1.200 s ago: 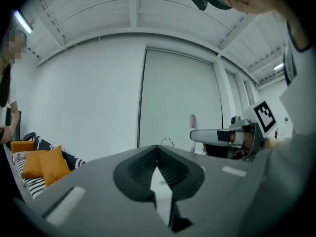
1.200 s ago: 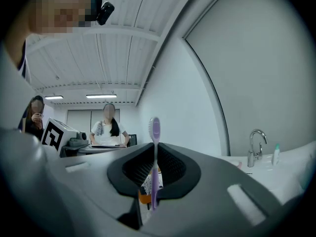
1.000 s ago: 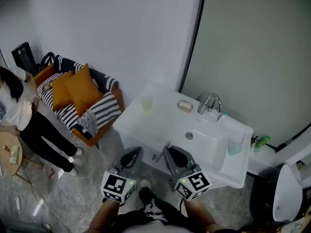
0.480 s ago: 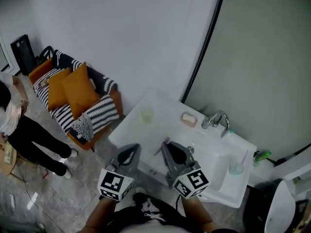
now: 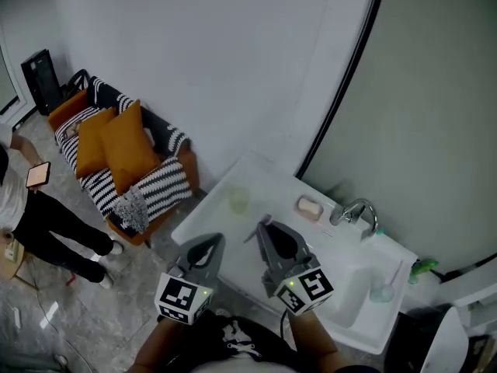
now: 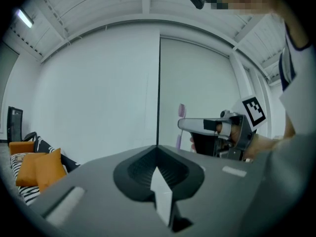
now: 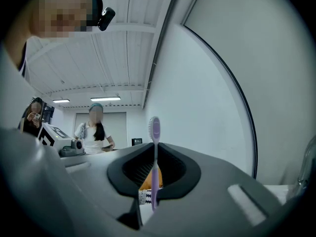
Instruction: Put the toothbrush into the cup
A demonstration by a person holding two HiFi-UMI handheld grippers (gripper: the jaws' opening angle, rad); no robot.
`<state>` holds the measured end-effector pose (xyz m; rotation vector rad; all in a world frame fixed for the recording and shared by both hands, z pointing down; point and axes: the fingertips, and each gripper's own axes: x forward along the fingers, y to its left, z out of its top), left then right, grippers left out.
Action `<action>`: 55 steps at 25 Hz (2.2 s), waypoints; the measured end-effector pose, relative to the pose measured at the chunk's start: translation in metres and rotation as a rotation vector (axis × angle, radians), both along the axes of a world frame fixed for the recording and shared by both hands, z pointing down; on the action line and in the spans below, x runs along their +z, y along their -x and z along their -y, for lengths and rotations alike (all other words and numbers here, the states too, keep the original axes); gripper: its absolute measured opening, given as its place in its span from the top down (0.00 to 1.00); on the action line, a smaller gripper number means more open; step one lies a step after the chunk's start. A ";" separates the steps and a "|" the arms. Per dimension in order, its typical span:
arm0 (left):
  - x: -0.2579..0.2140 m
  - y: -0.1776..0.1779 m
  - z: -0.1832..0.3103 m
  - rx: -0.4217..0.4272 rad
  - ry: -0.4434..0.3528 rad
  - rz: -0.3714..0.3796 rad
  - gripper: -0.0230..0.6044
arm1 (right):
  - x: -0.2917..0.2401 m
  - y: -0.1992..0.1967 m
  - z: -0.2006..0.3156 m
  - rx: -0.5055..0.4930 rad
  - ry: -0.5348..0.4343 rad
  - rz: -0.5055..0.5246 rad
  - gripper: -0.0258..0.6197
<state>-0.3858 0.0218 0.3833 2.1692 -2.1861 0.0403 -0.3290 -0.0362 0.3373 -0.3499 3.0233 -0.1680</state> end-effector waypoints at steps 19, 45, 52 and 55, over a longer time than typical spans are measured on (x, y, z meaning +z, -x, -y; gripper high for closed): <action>0.021 0.042 0.062 0.016 0.039 -0.034 0.96 | 0.020 0.078 0.089 -0.031 0.015 0.007 0.93; 0.059 0.079 0.108 -0.011 0.123 -0.069 0.96 | 0.101 0.146 0.152 -0.116 0.022 -0.088 0.93; 0.068 0.084 0.110 -0.019 0.145 -0.082 0.96 | 0.118 0.154 0.159 -0.113 0.046 -0.114 0.93; 0.072 0.086 0.111 -0.019 0.149 -0.085 0.96 | 0.126 0.157 0.161 -0.113 0.057 -0.129 0.93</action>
